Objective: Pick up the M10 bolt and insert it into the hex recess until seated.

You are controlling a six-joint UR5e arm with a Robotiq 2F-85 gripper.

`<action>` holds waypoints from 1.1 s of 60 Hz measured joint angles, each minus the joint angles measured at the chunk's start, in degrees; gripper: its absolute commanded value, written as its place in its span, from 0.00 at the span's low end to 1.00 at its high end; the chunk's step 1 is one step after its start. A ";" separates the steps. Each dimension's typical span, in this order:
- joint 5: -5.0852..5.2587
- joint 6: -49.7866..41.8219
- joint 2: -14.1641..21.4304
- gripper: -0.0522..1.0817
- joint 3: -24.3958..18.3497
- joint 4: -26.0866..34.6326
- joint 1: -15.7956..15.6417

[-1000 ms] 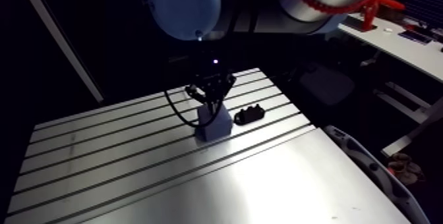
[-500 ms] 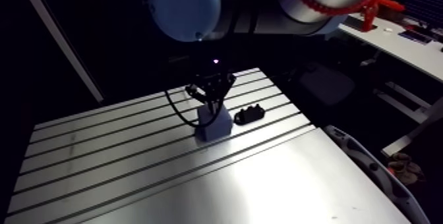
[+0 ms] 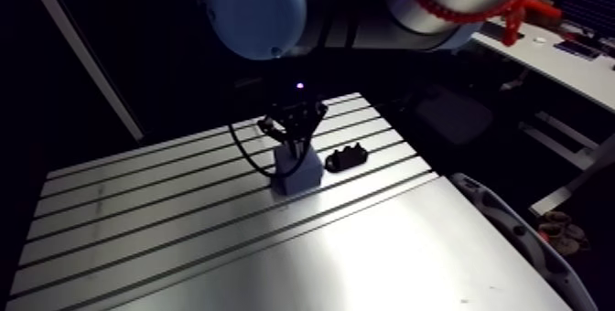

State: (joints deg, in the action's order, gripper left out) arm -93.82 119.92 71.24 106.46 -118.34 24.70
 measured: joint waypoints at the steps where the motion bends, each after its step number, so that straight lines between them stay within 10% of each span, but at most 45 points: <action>1: 0.00 0.00 0.00 0.99 0.00 0.00 0.00; 32: 0.31 0.01 0.35 0.99 -0.84 0.57 0.29; 36: 0.31 0.00 0.53 0.81 -0.87 0.67 0.32; 38: 0.31 -0.03 0.65 0.06 -0.87 0.70 0.32; 66: 0.41 -0.47 3.38 0.05 -0.73 3.10 -0.10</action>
State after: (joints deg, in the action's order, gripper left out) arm -93.41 119.46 74.63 105.74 -115.24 24.60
